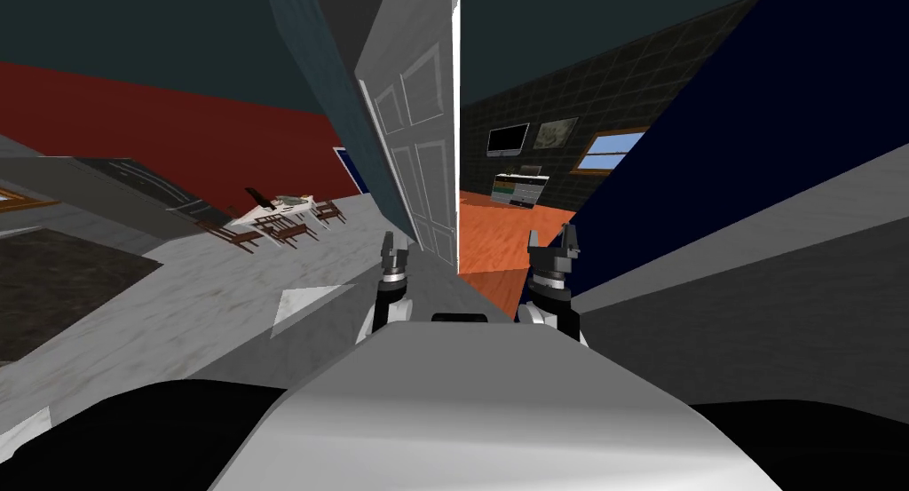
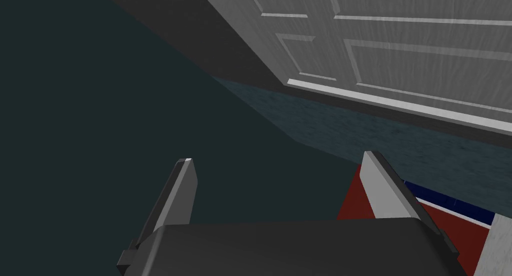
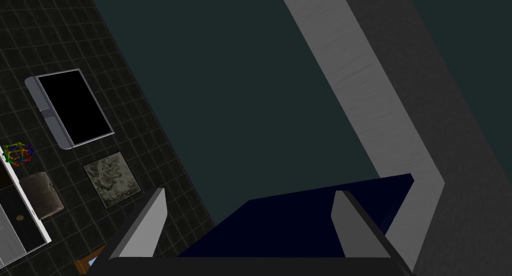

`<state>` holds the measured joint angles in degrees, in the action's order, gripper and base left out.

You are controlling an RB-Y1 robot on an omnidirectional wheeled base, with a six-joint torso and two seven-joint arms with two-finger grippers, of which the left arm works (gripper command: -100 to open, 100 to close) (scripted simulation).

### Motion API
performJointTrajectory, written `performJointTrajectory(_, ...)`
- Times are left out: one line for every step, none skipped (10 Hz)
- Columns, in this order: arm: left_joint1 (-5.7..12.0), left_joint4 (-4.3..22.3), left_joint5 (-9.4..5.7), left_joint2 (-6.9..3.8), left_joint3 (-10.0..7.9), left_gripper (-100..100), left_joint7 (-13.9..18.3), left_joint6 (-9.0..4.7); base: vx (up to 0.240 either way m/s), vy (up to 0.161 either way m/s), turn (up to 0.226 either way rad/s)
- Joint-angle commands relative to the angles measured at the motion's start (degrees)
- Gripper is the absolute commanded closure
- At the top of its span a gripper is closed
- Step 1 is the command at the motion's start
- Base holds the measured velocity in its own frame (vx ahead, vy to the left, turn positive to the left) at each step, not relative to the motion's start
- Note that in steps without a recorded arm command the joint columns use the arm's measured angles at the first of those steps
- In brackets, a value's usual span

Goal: Push the door open

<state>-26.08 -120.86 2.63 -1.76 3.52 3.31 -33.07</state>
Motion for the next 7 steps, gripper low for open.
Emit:
performJointTrajectory(0.64, 2.86, 0.20, -0.22, 0.99, -100, -0.07, -0.89, 0.113, 0.077, -0.100)
performJointTrajectory(0.64, 3.22, 0.20, -0.22, 0.99, -100, -0.07, -0.89, 0.071, 0.054, -0.025)
performJointTrajectory(1.16, 5.10, 0.24, -0.45, 1.47, -100, -0.01, -1.15, 0.048, 0.042, -0.054)
performJointTrajectory(1.67, 6.97, 0.28, -0.69, 1.94, -100, 0.05, -1.41, 0.063, 0.064, -0.107)
performJointTrajectory(2.18, 8.70, 0.32, -0.93, 2.42, -100, 0.12, -1.67, 0.073, 0.073, -0.119)
performJointTrajectory(2.72, 10.79, 0.37, -1.14, 2.91, -100, 0.18, -1.94, 0.079, 0.070, -0.115)
performJointTrajectory(3.26, 12.78, 0.41, -1.35, 3.42, -100, 0.25, -2.21, 0.093, 0.072, -0.103)
